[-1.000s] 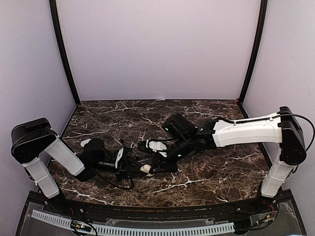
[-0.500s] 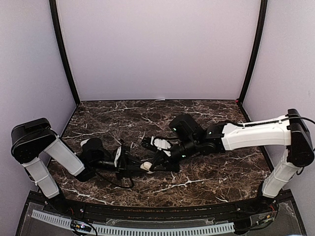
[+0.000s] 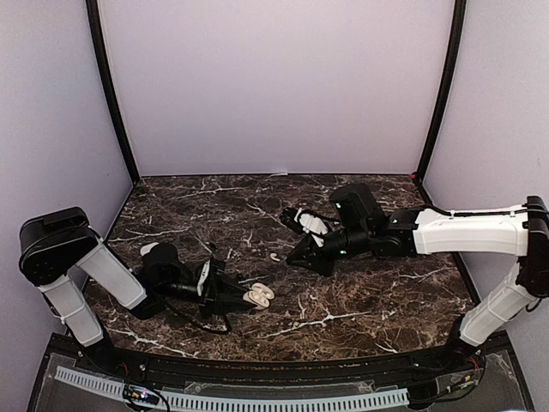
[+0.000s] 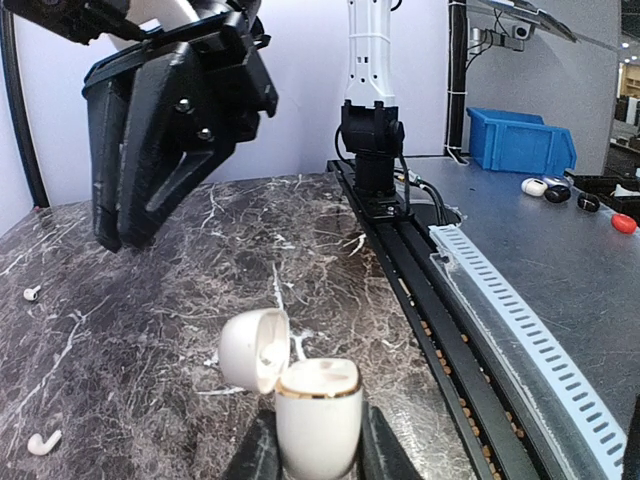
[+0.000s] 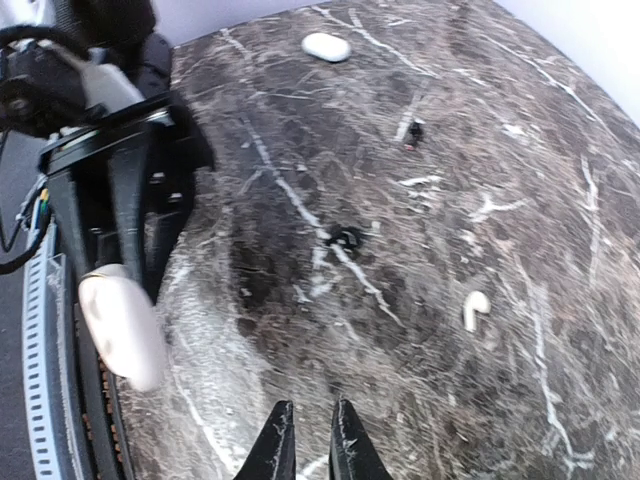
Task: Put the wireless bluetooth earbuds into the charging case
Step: Open the charging case, then adjust the right earbud at the center of the board.
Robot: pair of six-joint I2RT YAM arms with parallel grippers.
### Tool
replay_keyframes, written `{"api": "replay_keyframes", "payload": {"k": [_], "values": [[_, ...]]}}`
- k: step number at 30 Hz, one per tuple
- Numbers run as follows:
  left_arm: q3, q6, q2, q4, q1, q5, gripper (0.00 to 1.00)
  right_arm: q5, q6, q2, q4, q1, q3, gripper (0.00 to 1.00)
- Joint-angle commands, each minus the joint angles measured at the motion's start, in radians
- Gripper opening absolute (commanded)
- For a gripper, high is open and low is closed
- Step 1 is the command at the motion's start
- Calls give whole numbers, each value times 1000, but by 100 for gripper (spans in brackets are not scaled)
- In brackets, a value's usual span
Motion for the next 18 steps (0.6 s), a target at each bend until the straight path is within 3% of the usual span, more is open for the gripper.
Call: {"api": "replay_keyframes", "payload": {"k": [1, 9, 18], "values": [[-10, 5, -23, 10, -4, 45, 9, 48, 30, -40, 41, -10, -29, 13], [-5, -7, -19, 3, -4, 38, 9, -140, 6, -28, 47, -11, -23, 28], [-12, -21, -33, 8, -3, -4, 10, 30, 68, -76, 67, -31, -56, 29]]}}
